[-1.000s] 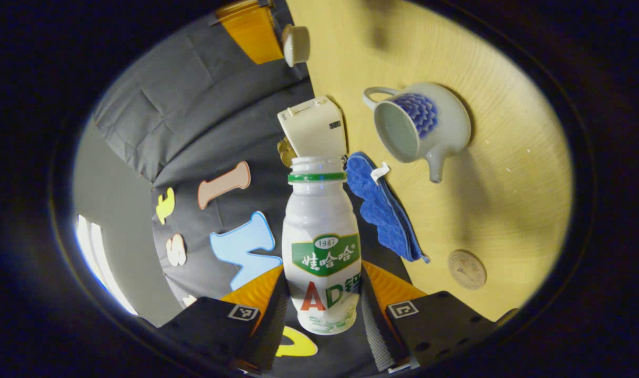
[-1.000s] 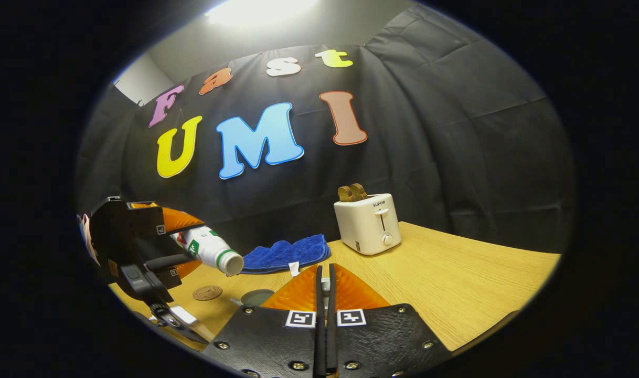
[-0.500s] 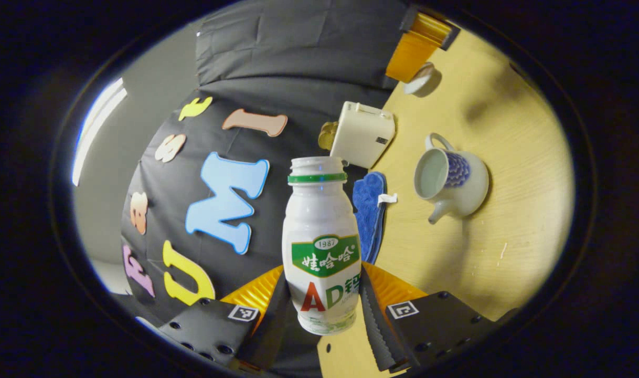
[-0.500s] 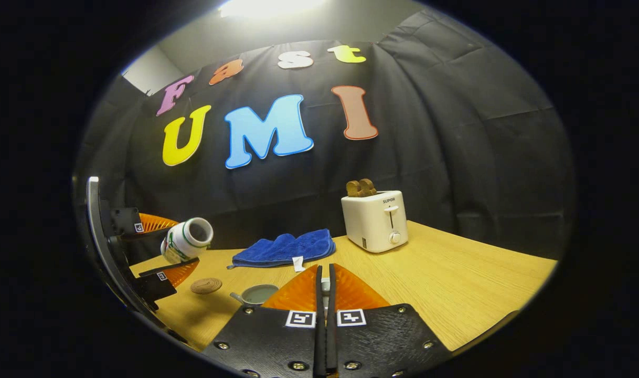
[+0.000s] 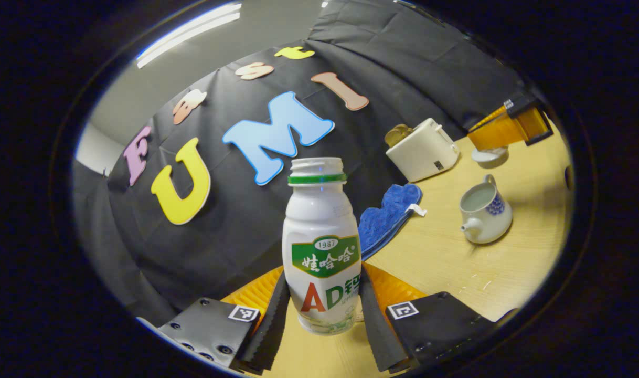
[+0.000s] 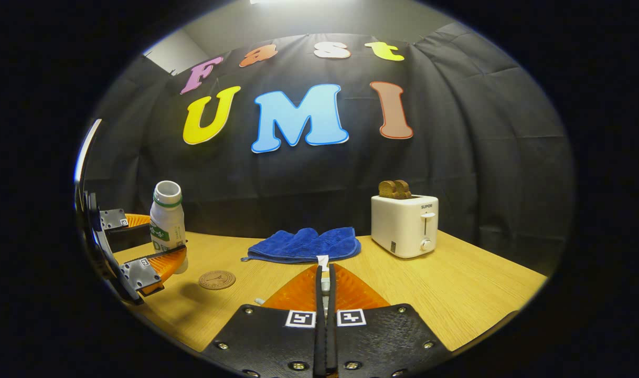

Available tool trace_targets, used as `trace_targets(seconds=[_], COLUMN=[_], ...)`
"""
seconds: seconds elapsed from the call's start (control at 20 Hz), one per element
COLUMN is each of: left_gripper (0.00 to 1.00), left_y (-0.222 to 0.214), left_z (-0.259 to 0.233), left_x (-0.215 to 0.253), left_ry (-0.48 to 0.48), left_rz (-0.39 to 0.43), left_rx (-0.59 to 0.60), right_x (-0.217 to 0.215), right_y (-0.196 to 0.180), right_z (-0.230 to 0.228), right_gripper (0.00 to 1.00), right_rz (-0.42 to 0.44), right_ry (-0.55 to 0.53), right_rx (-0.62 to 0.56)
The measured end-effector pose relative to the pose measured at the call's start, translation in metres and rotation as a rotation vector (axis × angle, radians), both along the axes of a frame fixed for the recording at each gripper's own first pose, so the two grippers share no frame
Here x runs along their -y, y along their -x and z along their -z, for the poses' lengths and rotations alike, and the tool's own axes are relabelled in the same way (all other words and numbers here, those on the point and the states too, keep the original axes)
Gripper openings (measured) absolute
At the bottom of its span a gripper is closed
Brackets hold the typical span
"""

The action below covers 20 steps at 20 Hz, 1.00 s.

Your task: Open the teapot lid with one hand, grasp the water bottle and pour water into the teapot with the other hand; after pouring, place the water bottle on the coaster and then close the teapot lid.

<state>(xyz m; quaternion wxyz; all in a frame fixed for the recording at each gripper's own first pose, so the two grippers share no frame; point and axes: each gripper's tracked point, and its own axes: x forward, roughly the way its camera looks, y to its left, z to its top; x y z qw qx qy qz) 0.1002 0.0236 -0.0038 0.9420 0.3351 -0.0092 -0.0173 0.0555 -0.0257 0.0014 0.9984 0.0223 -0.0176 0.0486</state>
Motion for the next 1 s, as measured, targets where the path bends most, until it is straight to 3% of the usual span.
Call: trace_targets(seconds=[0.05,0.1,0.15,0.3,0.6,0.8,1.0], left_gripper=[0.79,0.69,0.79,0.79,0.79,0.70,0.70], left_y=[0.001,0.004,0.007,0.023,0.035,0.035,0.031], left_z=[0.002,0.002,0.002,-0.001,-0.012,-0.007,0.001], left_x=[-0.007,-0.012,-0.017,-0.028,-0.054,-0.068,-0.073], left_ry=[0.059,0.121,0.178,0.284,0.378,0.421,0.448], left_rz=[-0.003,-0.005,-0.007,-0.011,-0.031,-0.056,-0.061], left_rx=[-0.005,-0.010,-0.011,0.004,0.033,0.036,0.017], right_x=[-0.008,-0.014,-0.019,-0.030,-0.037,-0.037,-0.037], right_y=[-0.004,-0.008,-0.011,-0.020,-0.029,-0.031,-0.031], right_z=[0.001,0.004,0.006,0.014,0.025,0.036,0.041], right_gripper=[0.00,0.00,0.00,0.00,0.01,0.01,0.00], right_rz=[-0.011,-0.019,-0.021,-0.031,-0.023,-0.021,-0.018], right_ry=[0.011,0.019,0.022,0.021,0.056,0.044,0.035], right_rx=[-0.005,-0.013,-0.024,-0.049,-0.072,-0.101,-0.108])
